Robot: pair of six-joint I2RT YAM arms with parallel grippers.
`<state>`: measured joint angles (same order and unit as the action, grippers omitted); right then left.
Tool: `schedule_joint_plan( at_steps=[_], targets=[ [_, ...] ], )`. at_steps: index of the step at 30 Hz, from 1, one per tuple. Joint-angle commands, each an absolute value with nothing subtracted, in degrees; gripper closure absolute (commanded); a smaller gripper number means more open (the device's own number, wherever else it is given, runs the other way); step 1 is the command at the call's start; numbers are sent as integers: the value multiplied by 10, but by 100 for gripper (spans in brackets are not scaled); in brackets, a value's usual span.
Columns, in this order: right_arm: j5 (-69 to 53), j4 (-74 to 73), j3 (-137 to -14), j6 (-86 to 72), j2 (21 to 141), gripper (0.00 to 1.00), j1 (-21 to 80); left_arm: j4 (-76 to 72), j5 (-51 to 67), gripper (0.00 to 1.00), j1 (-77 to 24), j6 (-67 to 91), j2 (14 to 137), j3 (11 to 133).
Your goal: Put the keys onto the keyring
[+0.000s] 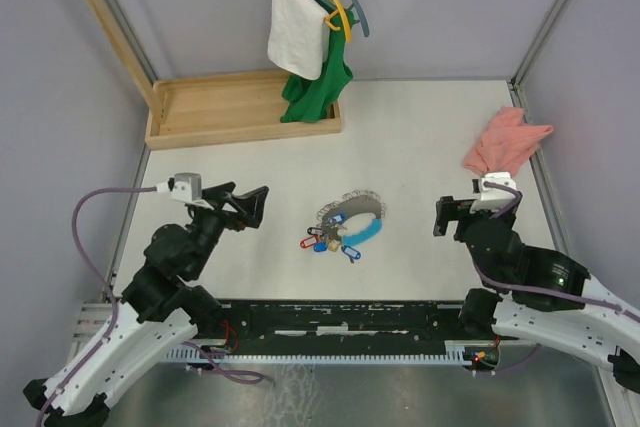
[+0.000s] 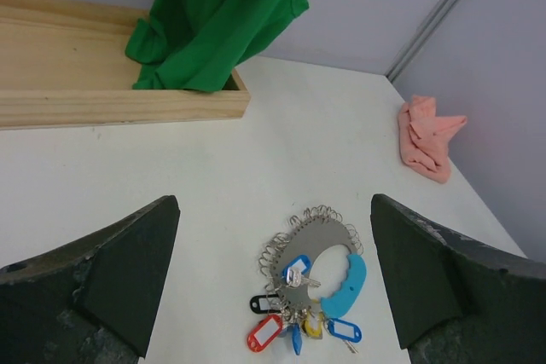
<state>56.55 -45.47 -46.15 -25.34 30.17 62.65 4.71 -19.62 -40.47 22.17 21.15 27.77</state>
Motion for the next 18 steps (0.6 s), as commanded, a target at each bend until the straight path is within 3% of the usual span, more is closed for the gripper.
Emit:
schedule_joint_plan(
  at_steps=[1, 18],
  targets=[
    [630, -553, -511, -314, 271, 0, 625, 215, -217, 1, -401, 254, 155, 340],
    [593, -490, -479, -261, 198, 0, 626, 287, -223, 1, -401, 239, 81, 357]
  ],
)
